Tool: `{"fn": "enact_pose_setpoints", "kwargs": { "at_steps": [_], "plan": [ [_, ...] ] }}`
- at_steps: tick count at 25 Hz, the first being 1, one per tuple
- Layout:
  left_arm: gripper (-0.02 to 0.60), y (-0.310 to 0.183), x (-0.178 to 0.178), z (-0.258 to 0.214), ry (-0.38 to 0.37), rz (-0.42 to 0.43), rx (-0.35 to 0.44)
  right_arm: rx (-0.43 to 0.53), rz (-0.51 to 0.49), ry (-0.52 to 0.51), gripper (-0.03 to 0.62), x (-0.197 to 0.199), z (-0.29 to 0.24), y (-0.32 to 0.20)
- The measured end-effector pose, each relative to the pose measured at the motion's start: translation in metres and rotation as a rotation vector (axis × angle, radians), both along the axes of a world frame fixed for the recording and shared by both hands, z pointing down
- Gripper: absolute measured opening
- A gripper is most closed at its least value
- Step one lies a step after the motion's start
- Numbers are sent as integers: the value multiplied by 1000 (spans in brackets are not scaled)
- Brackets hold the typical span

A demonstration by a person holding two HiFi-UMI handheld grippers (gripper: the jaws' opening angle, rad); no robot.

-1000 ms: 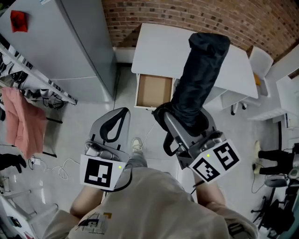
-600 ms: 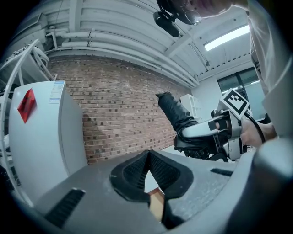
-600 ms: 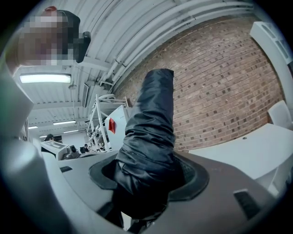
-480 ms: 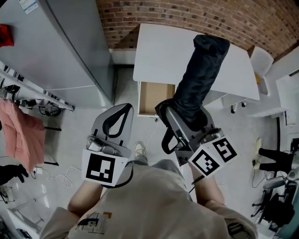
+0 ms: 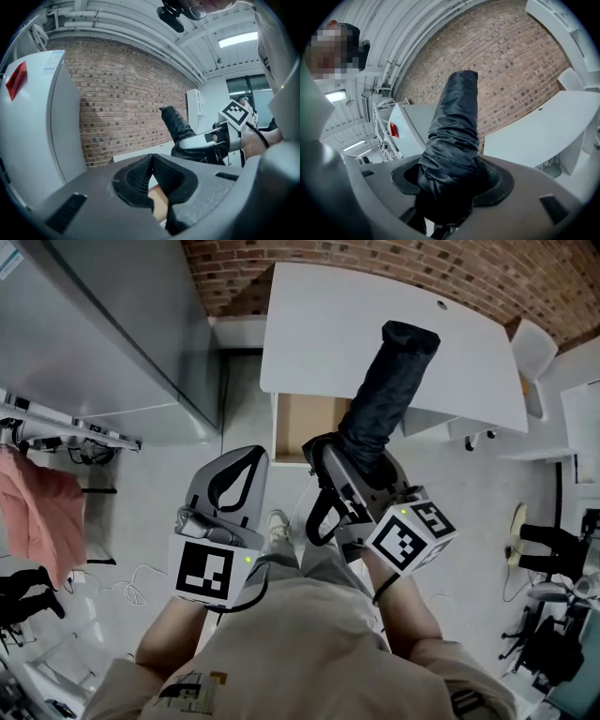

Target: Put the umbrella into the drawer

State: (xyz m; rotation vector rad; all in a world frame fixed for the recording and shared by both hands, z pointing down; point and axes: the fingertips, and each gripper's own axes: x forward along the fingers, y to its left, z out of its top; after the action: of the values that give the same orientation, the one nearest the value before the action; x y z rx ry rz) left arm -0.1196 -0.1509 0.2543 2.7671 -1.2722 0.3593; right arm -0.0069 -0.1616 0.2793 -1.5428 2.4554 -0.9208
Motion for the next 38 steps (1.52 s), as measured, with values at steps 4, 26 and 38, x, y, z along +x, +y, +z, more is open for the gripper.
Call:
{"fn": "enact_pose_setpoints", "kwargs": {
  "at_steps": [4, 26, 38],
  "plan": [
    [8, -22, 17, 32, -83, 8, -9, -67, 11, -4, 265, 14, 42, -19],
    [9, -62, 55, 213, -127, -37, -260, -468, -99, -111, 265, 14, 270, -3],
    [8, -64, 58, 308, -140, 1, -394, -665, -86, -205, 265, 0, 382, -3]
  ]
}}
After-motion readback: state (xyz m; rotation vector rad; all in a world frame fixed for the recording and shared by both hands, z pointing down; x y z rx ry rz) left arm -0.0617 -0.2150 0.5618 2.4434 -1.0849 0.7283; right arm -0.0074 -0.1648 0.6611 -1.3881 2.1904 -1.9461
